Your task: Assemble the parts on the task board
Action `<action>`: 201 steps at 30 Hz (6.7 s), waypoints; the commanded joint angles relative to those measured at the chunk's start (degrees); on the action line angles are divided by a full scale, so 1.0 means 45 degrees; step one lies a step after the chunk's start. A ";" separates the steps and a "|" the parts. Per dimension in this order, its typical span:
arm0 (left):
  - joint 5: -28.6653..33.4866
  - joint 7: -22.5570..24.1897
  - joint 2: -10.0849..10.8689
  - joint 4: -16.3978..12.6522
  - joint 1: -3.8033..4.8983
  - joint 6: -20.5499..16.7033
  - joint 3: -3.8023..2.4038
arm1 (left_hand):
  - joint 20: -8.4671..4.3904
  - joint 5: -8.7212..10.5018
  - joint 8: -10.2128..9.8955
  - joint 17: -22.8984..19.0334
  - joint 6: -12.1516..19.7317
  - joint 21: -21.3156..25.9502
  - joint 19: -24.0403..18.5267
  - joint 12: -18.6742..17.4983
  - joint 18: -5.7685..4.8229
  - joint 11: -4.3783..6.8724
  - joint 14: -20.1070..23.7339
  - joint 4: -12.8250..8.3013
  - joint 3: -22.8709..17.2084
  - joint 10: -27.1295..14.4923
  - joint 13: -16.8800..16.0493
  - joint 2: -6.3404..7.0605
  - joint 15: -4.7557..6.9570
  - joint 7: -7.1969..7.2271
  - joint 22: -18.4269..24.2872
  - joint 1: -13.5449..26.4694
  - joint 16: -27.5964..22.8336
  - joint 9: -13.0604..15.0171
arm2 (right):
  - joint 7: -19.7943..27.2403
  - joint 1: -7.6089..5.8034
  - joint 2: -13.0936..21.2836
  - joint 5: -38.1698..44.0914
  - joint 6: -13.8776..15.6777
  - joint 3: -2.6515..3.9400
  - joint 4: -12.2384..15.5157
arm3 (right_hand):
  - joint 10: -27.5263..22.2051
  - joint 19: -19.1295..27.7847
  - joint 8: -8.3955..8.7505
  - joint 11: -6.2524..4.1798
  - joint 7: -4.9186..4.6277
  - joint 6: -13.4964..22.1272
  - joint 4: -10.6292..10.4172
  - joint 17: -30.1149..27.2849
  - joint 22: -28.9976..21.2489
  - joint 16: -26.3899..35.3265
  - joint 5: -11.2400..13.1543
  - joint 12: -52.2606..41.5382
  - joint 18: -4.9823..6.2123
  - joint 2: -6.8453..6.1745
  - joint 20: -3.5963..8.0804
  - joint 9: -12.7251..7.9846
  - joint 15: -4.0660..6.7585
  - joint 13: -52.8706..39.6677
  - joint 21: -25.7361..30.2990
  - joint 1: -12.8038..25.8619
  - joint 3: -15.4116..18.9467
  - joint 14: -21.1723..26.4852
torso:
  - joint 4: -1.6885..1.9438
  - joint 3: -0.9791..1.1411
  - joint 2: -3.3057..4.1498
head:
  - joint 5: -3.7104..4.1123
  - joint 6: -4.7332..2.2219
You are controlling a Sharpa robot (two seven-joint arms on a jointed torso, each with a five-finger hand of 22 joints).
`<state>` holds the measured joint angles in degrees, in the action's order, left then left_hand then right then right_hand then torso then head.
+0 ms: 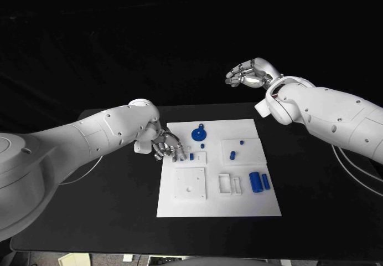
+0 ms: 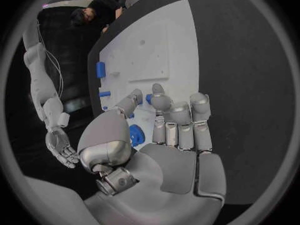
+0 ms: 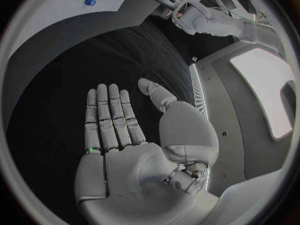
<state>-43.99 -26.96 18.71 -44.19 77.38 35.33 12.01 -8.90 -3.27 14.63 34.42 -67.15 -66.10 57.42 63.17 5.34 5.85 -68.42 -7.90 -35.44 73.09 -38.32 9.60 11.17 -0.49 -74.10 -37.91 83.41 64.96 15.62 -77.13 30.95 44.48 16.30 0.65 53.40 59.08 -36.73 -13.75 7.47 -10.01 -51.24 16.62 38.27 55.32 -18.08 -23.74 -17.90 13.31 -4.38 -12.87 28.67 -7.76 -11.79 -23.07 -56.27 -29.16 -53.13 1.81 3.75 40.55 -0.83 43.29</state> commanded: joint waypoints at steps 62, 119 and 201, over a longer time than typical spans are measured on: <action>-0.2744 0.3206 0.5670 -0.9802 -0.1246 -1.6064 0.0418 | -0.0828 -0.0112 0.1761 -0.1250 0.2120 0.1843 -0.0649 -0.3276 -0.0204 -0.0848 0.0948 -0.0063 0.1066 -0.1444 0.2831 0.1526 -0.0719 -0.0786 0.0550 -0.3973 -0.1928 -0.4736 | 0.0104 0.0100 0.1053 -0.0207 0.0233 0.0004 0.0685 | 0.0114 0.0030 -0.0095 0.0009 -0.0019 0.0086 -0.0010 -0.0029 0.0034 0.0091 -0.0032 0.0069 0.0130 -0.0063 -0.0084 -0.0035 -0.0020 0.0051 0.0088 -0.0189 0.0080 -0.0068 | 0.0039 0.0021 -0.0023 | -0.0171 -0.0328; -0.5236 0.2187 0.4288 -0.7797 -0.2281 -1.4098 0.0405 | -0.1139 0.0053 0.3314 -0.1108 0.2061 0.1594 -0.0516 -0.2651 -0.0208 -0.0571 0.0843 0.1109 0.1586 -0.1275 0.2867 0.1452 -0.0434 -0.0504 0.0205 -0.3429 -0.1316 -0.5519 | 0.0121 0.0141 0.1072 -0.0246 0.0220 0.0004 0.0900 | 0.0147 0.0019 -0.0113 0.0006 -0.0017 0.0080 -0.0023 -0.0039 0.0047 0.0094 -0.0047 0.0091 0.0149 -0.0043 -0.0105 -0.0059 -0.0019 0.0087 0.0094 -0.0193 0.0090 -0.0079 | 0.0019 0.0029 -0.0011 | -0.0060 -0.0331; -0.3941 0.1866 0.3780 -0.7381 -0.2220 -1.2217 0.0328 | -0.1186 -0.5933 0.4192 -0.1297 0.2061 0.1456 -0.0577 -0.2266 -0.0410 -0.0580 0.0950 -0.1899 0.1817 -0.1248 0.3301 -0.2784 -0.0436 -0.0514 -0.0336 -0.3339 -0.0848 -0.7471 | 0.0083 0.0202 0.1005 -0.0260 0.0145 0.0004 0.0891 | 0.0167 0.0027 -0.0119 0.0009 -0.0025 0.0099 -0.0020 -0.0053 0.0060 0.0104 -0.0071 0.0125 0.0173 -0.0032 -0.0126 -0.0096 -0.0022 0.0134 0.0112 -0.0185 0.0102 -0.0082 | 0.0035 0.0035 -0.0012 | 0.0099 -0.0282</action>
<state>-62.85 -17.99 35.89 -77.03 67.94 -22.53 13.14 -7.78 -29.73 33.26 28.66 -58.04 -59.45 54.48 52.81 3.54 3.29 -63.82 -7.46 -18.38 67.04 -23.54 -2.84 9.02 -2.66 -74.91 -53.19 79.30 44.23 15.65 -76.28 35.43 43.54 16.99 0.63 57.42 59.49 -36.52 -13.95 7.47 -10.01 -51.24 16.46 38.11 55.52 -17.86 -23.74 -17.68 13.31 -4.61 -13.08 28.30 -7.76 -11.28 -22.83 -56.50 -29.00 -53.13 1.94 3.91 40.48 -0.46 42.08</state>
